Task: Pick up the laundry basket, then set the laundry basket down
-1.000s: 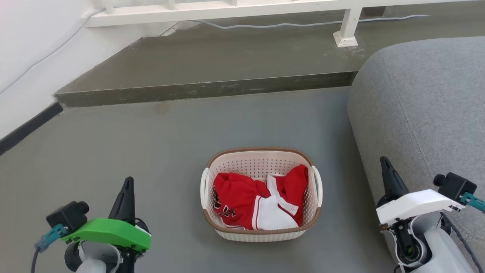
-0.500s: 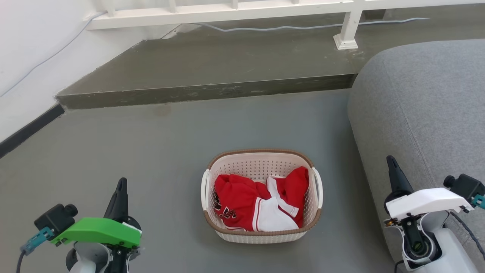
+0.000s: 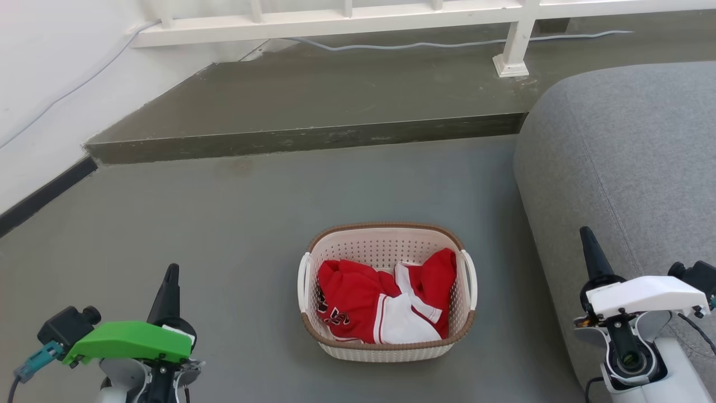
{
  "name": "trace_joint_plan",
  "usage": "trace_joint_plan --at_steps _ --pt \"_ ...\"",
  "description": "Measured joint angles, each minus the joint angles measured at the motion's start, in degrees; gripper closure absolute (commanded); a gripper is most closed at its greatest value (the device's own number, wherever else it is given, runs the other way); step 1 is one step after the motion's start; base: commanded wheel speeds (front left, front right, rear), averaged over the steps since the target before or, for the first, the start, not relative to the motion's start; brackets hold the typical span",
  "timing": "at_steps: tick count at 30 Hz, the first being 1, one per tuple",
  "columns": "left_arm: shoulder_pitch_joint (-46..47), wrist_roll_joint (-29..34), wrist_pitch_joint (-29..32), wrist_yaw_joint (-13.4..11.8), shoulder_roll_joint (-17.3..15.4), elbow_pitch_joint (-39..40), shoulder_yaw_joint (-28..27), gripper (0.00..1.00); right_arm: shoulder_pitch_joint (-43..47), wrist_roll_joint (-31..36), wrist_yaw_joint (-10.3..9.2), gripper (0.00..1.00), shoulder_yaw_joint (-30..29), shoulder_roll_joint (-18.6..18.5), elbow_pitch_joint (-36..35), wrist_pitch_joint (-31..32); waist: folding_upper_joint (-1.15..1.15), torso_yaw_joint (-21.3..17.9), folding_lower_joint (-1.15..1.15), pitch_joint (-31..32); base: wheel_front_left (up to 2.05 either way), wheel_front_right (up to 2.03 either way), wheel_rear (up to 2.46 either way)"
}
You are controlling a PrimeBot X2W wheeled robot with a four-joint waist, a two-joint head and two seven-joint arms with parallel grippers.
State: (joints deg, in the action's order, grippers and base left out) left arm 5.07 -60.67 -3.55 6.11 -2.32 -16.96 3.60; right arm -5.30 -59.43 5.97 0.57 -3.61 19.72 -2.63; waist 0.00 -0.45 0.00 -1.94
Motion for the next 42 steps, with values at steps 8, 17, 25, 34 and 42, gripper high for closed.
trace_joint_plan --at_steps 8,17,25,34,42 --pt "0.0 -4.6 1.6 0.0 0.0 0.2 -1.2 1.0 0.0 -4.8 0.01 1.0 -1.3 0.1 -0.5 1.3 0.0 0.1 0.0 0.3 0.0 0.0 0.0" --pt "0.0 -10.3 3.0 0.2 0.0 0.4 -2.4 1.0 0.0 -10.3 0.07 1.0 -2.7 0.3 -1.0 2.9 0.0 0.1 0.0 0.6 0.0 0.0 0.0" --pt "0.0 -14.8 4.6 0.2 0.0 0.5 -3.6 1.0 0.0 -15.1 0.25 1.0 -4.0 0.4 -1.5 4.3 0.0 0.2 0.0 0.9 0.0 0.0 0.0" --pt "0.0 -20.4 6.2 0.5 0.0 0.7 -4.9 1.0 0.0 -20.7 0.55 1.0 -5.5 0.8 -2.1 5.8 0.0 0.3 0.0 1.2 0.0 0.0 0.0" --pt "0.0 -24.5 7.2 0.7 0.0 0.7 -5.8 1.0 0.0 -25.0 0.56 1.0 -6.6 1.0 -2.5 7.0 0.0 0.3 0.0 1.4 0.0 0.0 0.0"
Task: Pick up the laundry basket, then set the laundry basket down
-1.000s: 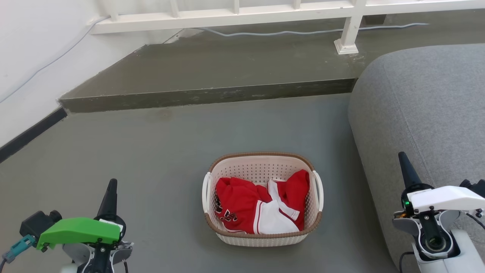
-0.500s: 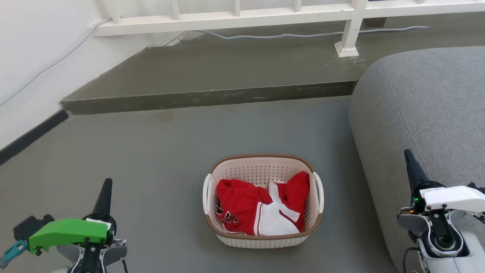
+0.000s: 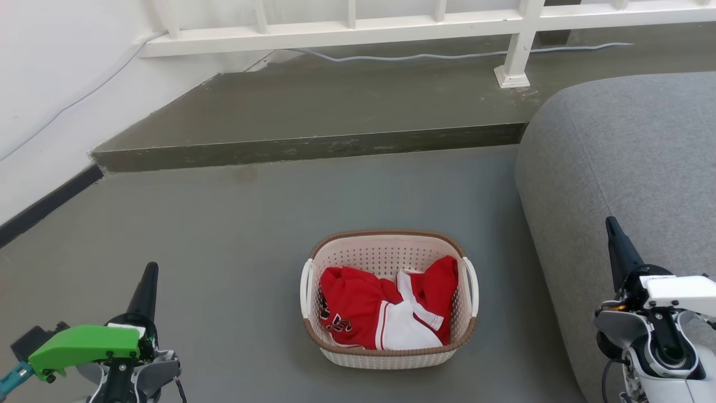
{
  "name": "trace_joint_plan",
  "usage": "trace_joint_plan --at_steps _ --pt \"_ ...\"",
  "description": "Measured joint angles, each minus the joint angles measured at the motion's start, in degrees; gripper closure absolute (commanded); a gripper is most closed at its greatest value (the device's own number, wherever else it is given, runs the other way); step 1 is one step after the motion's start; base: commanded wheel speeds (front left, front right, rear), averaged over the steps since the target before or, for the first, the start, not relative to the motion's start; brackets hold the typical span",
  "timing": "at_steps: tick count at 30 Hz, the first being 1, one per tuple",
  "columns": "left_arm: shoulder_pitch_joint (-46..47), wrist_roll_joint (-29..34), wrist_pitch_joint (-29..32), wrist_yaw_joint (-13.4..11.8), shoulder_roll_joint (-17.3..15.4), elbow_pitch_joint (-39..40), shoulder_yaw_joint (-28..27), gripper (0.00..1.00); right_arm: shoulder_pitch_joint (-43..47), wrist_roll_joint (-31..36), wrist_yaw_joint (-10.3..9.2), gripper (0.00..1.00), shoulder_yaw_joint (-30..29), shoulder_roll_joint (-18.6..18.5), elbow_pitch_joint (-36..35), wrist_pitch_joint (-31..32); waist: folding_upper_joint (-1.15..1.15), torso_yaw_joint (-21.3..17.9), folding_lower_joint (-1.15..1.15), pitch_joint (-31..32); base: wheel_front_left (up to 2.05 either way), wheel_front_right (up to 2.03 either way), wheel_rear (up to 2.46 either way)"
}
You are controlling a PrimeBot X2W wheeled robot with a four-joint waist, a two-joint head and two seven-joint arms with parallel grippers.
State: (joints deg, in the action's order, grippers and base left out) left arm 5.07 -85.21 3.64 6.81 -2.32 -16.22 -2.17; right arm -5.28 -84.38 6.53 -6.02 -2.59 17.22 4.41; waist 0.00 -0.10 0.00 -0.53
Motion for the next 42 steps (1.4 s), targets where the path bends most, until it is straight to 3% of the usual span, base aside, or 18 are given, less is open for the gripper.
trace_joint_plan --at_steps 11,42 --pt "0.0 -6.9 2.1 0.1 0.0 0.1 -1.7 1.0 0.0 -7.1 0.03 1.0 -1.9 0.3 -0.7 1.8 0.0 0.1 0.0 0.4 0.0 0.0 0.0" --pt "0.0 -7.0 2.1 0.2 0.0 0.3 -1.8 1.0 0.0 -7.2 0.03 1.0 -2.0 0.3 -0.8 1.8 0.0 0.1 0.0 0.4 0.0 0.0 0.0"
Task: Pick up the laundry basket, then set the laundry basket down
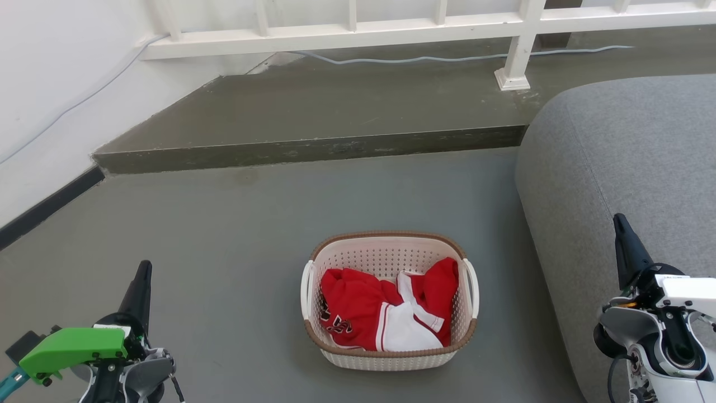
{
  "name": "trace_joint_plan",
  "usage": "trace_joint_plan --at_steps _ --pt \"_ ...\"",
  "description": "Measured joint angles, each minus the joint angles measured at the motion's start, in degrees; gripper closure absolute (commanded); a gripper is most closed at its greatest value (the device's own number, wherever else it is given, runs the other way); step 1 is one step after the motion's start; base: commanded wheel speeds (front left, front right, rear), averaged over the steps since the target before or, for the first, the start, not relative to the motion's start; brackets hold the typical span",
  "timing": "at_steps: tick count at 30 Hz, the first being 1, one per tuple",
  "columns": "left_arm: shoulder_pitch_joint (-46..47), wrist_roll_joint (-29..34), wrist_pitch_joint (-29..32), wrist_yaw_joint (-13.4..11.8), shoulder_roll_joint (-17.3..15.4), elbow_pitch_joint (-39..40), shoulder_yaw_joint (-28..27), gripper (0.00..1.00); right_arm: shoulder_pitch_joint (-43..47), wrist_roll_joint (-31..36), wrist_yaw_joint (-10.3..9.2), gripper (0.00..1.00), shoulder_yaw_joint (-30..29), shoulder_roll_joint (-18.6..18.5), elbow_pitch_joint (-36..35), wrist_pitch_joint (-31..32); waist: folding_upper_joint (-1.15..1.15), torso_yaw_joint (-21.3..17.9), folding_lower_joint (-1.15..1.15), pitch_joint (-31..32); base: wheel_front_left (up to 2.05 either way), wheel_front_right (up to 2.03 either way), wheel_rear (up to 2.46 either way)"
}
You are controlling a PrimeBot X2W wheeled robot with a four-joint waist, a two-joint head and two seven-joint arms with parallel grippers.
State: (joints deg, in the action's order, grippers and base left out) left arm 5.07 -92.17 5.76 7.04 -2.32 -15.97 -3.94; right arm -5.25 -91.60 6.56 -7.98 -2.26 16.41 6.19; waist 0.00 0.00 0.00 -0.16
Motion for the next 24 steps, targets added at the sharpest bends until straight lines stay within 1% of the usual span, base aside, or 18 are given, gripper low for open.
trace_joint_plan --at_steps 24 --pt "0.0 0.0 0.0 0.0 0.0 0.0 0.0 1.0 0.0 0.0 0.0 1.0 0.0 0.0 0.0 0.0 0.0 0.0 0.0 0.0 0.0 0.0 0.0"
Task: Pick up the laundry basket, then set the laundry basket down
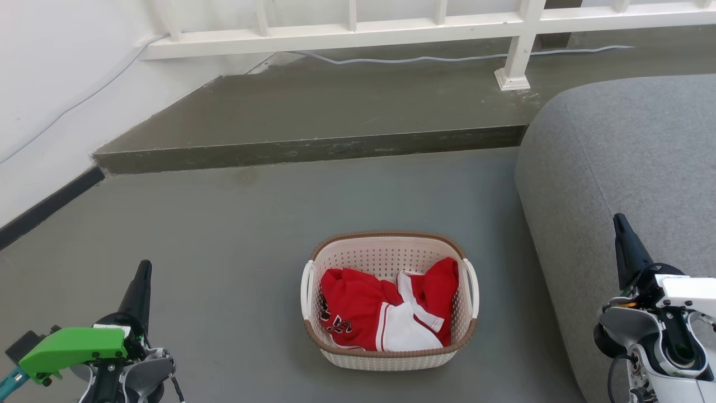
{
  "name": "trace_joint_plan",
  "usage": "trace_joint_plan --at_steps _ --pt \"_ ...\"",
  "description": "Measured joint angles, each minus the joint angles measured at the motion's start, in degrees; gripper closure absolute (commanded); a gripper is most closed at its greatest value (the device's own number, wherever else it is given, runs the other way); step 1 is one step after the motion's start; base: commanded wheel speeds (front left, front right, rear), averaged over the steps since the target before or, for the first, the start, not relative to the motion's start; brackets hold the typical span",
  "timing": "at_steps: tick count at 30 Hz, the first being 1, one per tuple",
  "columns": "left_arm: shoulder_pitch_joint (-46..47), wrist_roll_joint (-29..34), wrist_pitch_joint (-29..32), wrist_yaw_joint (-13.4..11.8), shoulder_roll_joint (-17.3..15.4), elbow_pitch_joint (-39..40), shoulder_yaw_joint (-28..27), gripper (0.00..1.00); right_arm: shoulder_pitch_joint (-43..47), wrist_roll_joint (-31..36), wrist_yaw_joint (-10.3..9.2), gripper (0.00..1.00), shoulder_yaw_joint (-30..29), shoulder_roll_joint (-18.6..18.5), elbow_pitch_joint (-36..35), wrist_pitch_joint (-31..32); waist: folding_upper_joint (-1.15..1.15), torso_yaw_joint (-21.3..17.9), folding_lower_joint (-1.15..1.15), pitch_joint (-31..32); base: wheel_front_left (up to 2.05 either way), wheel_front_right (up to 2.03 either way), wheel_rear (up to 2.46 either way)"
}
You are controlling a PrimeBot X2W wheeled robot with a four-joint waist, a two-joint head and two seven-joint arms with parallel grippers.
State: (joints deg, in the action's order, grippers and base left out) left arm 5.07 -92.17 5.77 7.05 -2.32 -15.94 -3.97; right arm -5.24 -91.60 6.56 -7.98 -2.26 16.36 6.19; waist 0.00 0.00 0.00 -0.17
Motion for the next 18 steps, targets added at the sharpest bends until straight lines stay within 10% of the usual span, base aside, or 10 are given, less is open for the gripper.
trace_joint_plan --at_steps 18 --pt "0.0 0.0 0.1 0.0 0.0 0.0 0.0 1.0 0.0 0.0 0.0 1.0 0.0 0.0 -0.1 0.0 0.0 0.0 0.0 0.0 0.0 0.0 0.0"
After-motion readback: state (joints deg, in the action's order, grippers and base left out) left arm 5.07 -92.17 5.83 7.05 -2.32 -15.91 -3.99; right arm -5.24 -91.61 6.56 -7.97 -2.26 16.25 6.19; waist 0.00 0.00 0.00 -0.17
